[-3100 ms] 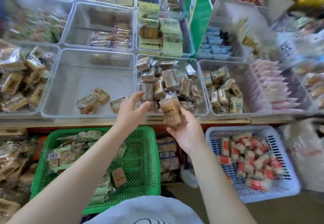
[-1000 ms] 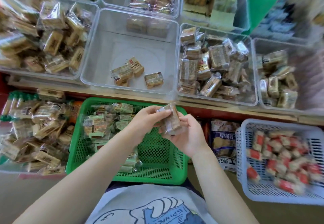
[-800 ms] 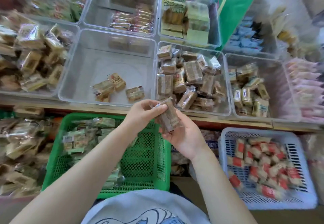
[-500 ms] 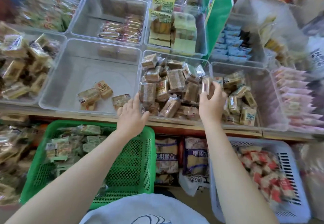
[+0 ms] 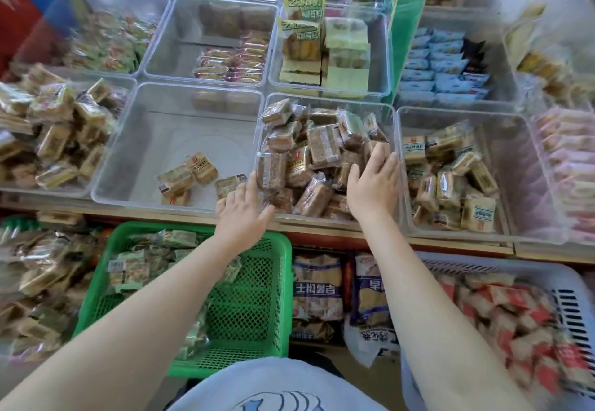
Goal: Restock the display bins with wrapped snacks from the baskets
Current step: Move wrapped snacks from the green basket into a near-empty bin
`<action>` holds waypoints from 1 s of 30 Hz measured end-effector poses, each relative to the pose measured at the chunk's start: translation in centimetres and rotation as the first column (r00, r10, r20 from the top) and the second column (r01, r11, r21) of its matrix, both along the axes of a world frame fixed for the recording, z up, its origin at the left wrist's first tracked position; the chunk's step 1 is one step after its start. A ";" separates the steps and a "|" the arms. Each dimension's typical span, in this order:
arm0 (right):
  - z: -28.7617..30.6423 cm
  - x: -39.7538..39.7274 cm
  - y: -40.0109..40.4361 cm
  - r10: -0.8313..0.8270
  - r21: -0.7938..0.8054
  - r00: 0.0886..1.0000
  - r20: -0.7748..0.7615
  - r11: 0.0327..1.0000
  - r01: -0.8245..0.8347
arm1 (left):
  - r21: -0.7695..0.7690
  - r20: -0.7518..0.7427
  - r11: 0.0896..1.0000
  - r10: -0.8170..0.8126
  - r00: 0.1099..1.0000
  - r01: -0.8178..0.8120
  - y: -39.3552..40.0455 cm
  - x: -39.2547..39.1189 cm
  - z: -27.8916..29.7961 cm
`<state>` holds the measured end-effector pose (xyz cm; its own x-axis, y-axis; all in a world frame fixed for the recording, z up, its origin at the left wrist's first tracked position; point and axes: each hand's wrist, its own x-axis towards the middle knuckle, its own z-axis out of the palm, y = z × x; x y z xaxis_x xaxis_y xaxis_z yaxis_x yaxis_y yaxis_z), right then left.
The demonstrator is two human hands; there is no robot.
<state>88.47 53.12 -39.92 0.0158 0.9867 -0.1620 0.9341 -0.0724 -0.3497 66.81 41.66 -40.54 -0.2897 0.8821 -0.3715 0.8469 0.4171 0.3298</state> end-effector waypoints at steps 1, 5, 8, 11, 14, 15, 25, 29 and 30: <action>-0.2 0.0 -0.9 0.032 0.030 0.999 -0.006 0.999 -0.032 | -0.011 0.001 1.000 -0.003 1.000 0.003 0.0 0.0 0.1; -0.7 0.7 -1.3 0.055 0.028 0.996 0.066 0.998 -0.057 | -0.025 -0.005 1.000 0.004 1.000 -0.004 0.3 0.0 0.2; -0.8 0.8 -0.2 0.056 0.039 0.982 0.181 0.997 -0.064 | -0.030 -0.006 1.000 -0.001 1.000 0.001 0.3 0.0 0.1; -0.6 1.2 0.9 0.111 0.027 0.992 0.057 0.993 -0.112 | -0.034 -0.011 0.999 -0.007 1.000 0.007 0.5 -0.1 -0.1; 1.0 2.1 2.2 0.038 -0.029 0.975 -0.219 0.999 -0.046 | -0.038 0.004 0.999 -0.014 1.000 0.014 0.5 -0.4 0.0; 1.7 2.0 2.1 0.028 -0.001 0.975 -0.220 1.000 -0.029 | -0.040 0.027 0.999 -0.020 0.999 0.021 0.4 -0.5 0.1; 1.1 -11.4 -17.2 0.365 0.330 0.850 -0.379 0.912 -0.244 | 0.156 0.665 0.946 0.113 0.738 -0.285 -3.5 -8.3 4.7; -2.1 -16.5 -21.7 0.160 -0.125 0.873 -0.461 0.962 -0.243 | 0.028 0.633 0.849 0.394 0.667 -0.528 -10.9 -18.4 2.0; -2.6 -18.0 -22.4 0.113 -0.225 0.891 -0.439 0.946 -0.231 | -0.012 0.584 0.835 0.453 0.674 -0.550 -12.9 -21.1 1.1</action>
<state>70.48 30.77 -42.56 -0.2770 0.8866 -0.3703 0.7127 -0.0689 -0.6981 45.73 28.74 -39.48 -0.4975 0.7216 -0.4815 0.1787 0.6284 0.7571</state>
